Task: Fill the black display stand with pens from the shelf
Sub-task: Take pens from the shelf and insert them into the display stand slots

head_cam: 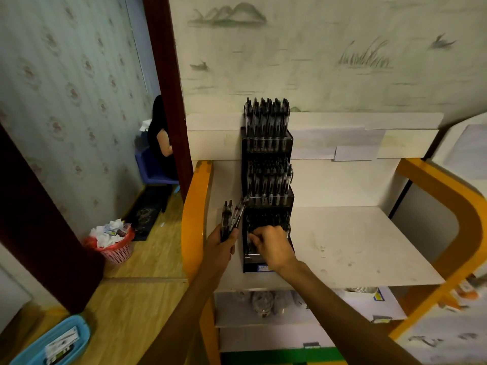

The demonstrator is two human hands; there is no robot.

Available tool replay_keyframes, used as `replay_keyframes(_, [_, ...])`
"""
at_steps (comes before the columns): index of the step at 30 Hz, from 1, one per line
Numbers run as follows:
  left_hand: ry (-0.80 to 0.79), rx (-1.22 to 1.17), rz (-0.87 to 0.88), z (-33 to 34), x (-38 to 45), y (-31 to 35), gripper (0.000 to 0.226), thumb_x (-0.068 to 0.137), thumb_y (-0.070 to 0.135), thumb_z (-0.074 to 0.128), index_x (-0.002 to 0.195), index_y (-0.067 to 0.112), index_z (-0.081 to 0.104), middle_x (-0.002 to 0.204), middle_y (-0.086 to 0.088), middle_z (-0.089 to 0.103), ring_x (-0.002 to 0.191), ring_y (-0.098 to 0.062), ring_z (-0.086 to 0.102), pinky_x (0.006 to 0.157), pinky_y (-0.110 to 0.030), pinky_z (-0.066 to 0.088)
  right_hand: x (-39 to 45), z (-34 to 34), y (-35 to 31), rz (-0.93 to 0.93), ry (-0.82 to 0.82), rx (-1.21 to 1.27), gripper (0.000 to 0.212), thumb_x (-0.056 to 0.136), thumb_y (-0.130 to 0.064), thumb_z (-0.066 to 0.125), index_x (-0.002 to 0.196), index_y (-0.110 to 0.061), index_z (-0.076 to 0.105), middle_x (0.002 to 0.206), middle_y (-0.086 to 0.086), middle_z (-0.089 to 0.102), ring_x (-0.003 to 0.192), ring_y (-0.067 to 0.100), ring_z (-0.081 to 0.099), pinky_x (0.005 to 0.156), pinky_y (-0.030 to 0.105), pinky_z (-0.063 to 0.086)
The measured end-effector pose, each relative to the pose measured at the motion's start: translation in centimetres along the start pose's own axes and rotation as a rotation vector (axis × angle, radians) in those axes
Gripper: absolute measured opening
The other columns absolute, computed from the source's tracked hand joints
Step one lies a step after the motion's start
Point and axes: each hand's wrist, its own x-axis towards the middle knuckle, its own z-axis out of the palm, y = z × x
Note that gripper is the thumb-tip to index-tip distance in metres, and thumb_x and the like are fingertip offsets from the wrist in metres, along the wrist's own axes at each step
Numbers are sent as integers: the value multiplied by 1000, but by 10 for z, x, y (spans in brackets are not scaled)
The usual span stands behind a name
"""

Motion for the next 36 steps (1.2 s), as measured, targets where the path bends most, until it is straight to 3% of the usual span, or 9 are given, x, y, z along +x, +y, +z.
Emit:
replay_keyframes(6, [-46, 57, 30, 2, -7, -1, 14, 99, 22, 60, 98, 15, 71, 56, 13, 58, 54, -6, 47, 51, -19, 40, -1, -18, 7, 22, 21, -53, 17, 90, -19, 64, 79, -16, 76, 74, 2, 72, 71, 16, 65, 66, 25, 48])
replay_keyframes(9, [-66, 60, 44, 4, -9, 2, 14, 98, 22, 61, 97, 14, 73, 56, 13, 58, 53, -4, 46, 51, -19, 39, -1, -33, 3, 123, 112, 341, 10, 86, -15, 70, 92, -17, 78, 84, -8, 75, 78, 5, 69, 76, 16, 53])
replay_keyframes(12, [-78, 49, 39, 10, -11, 4, 13, 97, 18, 63, 99, 10, 73, 56, 14, 61, 51, 2, 49, 50, -12, 40, 0, -43, -6, 231, 91, 799, 15, 90, -19, 71, 100, -8, 75, 87, 1, 77, 80, 18, 75, 74, 28, 61])
replay_keyframes(17, [-85, 37, 56, 15, -16, 3, 15, 95, 19, 65, 100, 8, 73, 60, 14, 66, 52, 6, 56, 49, -8, 40, 1, -49, -7, 276, 102, 1006, 21, 93, -20, 67, 95, 0, 73, 87, 12, 77, 79, 29, 75, 70, 34, 63])
replay_keyframes(22, [15, 92, 92, 11, -21, 2, 29, 93, 48, 54, 103, 25, 69, 65, 15, 66, 55, 4, 54, 53, -11, 43, -1, -50, 2, 236, 147, 1009, 21, 98, -17, 60, 93, -2, 73, 85, 14, 76, 77, 31, 75, 69, 32, 62])
replay_keyframes(25, [85, 93, 138, 9, -20, 1, 15, 99, 32, 55, 105, 24, 67, 71, 15, 64, 64, 9, 58, 59, -8, 45, 1, -52, 11, 208, 196, 875, 22, 100, -12, 55, 93, 1, 71, 87, 18, 74, 74, 26, 75, 66, 29, 62])
replay_keyframes(28, [98, 78, 129, 8, -20, 2, 12, 102, 20, 53, 106, 10, 60, 77, 2, 60, 61, 2, 56, 56, -12, 44, 1, -51, 16, 131, 235, 576, 24, 100, -11, 55, 86, -2, 72, 81, 14, 74, 68, 14, 73, 66, 27, 61])
replay_keyframes(31, [89, 49, 122, 6, -19, 5, 9, 102, 18, 52, 104, 10, 56, 79, -5, 59, 65, -10, 53, 62, -24, 43, 0, -46, 16, 47, 265, 367, 23, 98, -14, 59, 83, -6, 75, 75, 3, 74, 68, 10, 71, 72, 30, 60])
replay_keyframes(36, [61, 44, 161, 2, -20, 5, 8, 102, 18, 53, 104, 17, 60, 78, -5, 61, 58, 1, 53, 56, -16, 44, -2, -37, 12, -3, 221, 239, 22, 98, -20, 60, 87, -8, 75, 79, 2, 73, 73, 10, 69, 78, 31, 58])
